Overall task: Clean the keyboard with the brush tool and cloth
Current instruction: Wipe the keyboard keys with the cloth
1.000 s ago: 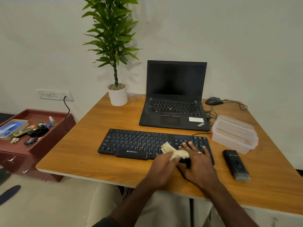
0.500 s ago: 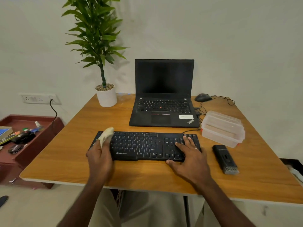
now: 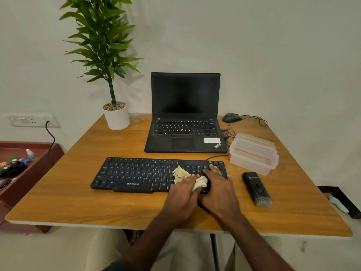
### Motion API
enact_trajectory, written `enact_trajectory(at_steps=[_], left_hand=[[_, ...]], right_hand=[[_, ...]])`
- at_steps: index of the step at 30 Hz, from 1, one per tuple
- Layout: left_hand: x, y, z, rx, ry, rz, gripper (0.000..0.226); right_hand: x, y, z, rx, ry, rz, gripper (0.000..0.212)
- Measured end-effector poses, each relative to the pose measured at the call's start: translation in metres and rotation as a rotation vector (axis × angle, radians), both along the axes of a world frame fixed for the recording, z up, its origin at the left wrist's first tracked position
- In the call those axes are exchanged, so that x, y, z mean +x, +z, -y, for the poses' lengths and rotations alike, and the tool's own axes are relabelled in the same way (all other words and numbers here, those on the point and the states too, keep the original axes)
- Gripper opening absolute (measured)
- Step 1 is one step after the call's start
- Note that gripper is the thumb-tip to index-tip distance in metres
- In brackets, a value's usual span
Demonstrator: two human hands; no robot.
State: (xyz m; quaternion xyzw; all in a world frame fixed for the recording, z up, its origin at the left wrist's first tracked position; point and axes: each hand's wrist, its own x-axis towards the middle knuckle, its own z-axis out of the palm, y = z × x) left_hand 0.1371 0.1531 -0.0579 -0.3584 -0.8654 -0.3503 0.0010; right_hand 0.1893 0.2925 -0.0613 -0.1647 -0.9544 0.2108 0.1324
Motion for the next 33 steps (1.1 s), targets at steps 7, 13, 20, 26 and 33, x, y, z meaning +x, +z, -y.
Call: enact_trajectory(at_steps=[7, 13, 20, 26, 33], left_hand=[[-0.013, 0.008, -0.004, 0.196, 0.146, 0.165, 0.028], [-0.034, 0.027, -0.005, 0.958, 0.51, 0.88, 0.02], [-0.044, 0.05, 0.04, 0.811, 0.515, 0.381, 0.023], [-0.02, -0.001, 0.015, -0.241, 0.204, -0.079, 0.048], [-0.004, 0.001, -0.016, -0.488, 0.101, -0.226, 0.055]], right_hand=[[-0.012, 0.0, 0.014, -0.013, -0.072, -0.022, 0.082], [-0.008, 0.008, 0.014, -0.087, -0.062, 0.002, 0.1], [0.018, 0.013, -0.045, -0.114, 0.063, 0.059, 0.09], [0.019, 0.009, -0.043, -0.115, 0.076, 0.058, 0.089], [0.02, 0.009, -0.041, -0.081, 0.076, 0.062, 0.088]])
